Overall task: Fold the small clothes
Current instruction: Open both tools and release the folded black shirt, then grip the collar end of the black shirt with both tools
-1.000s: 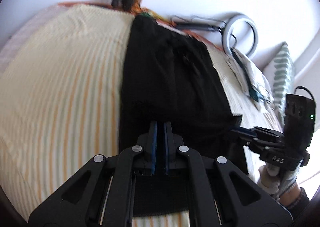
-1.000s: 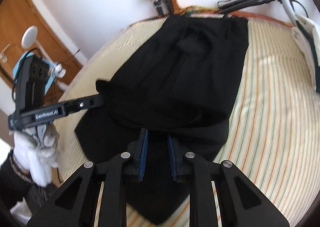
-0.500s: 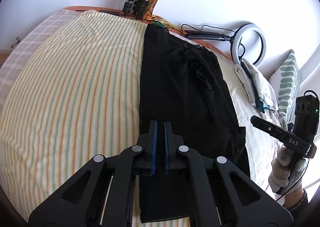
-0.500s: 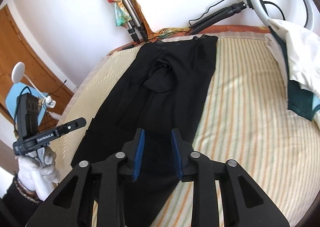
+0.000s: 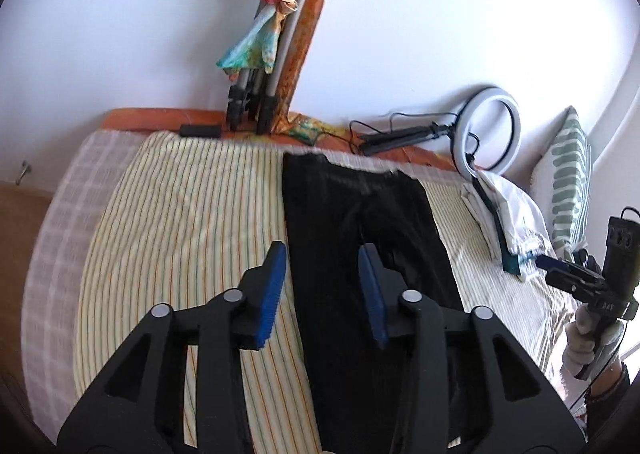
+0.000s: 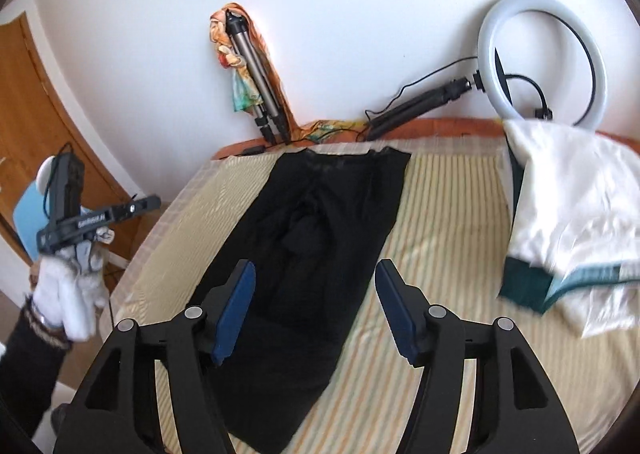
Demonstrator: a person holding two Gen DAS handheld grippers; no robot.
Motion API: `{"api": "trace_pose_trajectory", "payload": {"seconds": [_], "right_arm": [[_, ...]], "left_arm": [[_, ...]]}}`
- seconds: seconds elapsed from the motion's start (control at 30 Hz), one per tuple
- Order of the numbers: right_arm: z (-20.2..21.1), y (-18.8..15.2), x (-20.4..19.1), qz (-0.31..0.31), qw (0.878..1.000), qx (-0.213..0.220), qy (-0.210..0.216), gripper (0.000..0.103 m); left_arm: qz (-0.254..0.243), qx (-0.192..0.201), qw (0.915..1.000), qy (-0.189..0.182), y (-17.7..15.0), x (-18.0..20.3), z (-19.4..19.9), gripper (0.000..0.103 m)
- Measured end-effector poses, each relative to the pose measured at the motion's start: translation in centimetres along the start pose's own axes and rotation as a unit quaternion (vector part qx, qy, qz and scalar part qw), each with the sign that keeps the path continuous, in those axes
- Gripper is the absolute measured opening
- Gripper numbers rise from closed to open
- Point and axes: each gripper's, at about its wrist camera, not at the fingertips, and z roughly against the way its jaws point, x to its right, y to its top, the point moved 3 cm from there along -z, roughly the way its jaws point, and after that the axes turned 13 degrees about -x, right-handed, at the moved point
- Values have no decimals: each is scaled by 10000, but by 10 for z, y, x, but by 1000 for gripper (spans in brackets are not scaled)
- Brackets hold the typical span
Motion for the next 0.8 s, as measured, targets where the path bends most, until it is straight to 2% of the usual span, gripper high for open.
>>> {"api": "trace_pose_trajectory", "payload": {"seconds": [0.13, 0.23, 0.37, 0.5, 0.8], "right_arm": [[-21, 23, 21, -102, 9998, -99, -102, 62], [-44, 43, 43, -394, 9991, -125, 45, 62], [-82, 70, 70, -656, 9975, -226, 126, 61], [-124, 92, 98, -983, 9945, -342, 144, 44], [-183, 125, 117, -1099, 9928, -396, 249, 43]], "left_arm": [[112, -166, 9995, -255, 35, -14, -26, 38], [288, -246, 9987, -355, 55, -28, -57, 39], [302, -469, 9981, -268, 73, -37, -101, 39], [306, -661, 9972, -161, 86, -43, -142, 39], [241, -745, 9969, -120, 109, -44, -198, 39]]}}
